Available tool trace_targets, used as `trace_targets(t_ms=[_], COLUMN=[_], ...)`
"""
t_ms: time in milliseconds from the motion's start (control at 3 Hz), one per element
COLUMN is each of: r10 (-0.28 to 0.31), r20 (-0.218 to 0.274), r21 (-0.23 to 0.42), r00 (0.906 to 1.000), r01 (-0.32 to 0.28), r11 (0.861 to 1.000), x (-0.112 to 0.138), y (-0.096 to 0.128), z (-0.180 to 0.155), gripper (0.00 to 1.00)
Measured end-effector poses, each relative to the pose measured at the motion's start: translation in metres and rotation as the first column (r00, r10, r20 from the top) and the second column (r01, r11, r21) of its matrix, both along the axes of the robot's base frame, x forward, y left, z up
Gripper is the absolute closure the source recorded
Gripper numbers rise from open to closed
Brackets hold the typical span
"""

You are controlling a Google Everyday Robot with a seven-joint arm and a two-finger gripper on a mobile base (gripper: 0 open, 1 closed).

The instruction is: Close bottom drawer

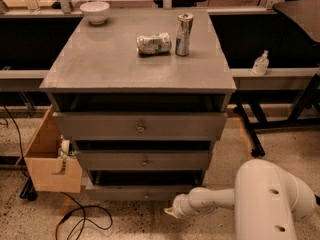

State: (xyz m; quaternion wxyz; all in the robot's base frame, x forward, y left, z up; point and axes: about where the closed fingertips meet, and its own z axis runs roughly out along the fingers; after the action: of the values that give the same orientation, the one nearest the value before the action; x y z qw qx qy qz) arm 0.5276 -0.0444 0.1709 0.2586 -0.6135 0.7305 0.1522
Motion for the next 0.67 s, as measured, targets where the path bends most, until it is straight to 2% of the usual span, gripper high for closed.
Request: trace_targets(t_ms=[333, 667], r10=[0.002, 0.003], r20=[-0.002, -0.004], r21=[0.001, 0.002], r00=[1.0000, 1.0000], r01=[-0.002, -0.003], r11=[1.000, 1.000], x=[-0.0011, -0.0023], y=[0.0013, 0.0026], z=[-0.0009, -0.0018], gripper=[0.16, 0.00])
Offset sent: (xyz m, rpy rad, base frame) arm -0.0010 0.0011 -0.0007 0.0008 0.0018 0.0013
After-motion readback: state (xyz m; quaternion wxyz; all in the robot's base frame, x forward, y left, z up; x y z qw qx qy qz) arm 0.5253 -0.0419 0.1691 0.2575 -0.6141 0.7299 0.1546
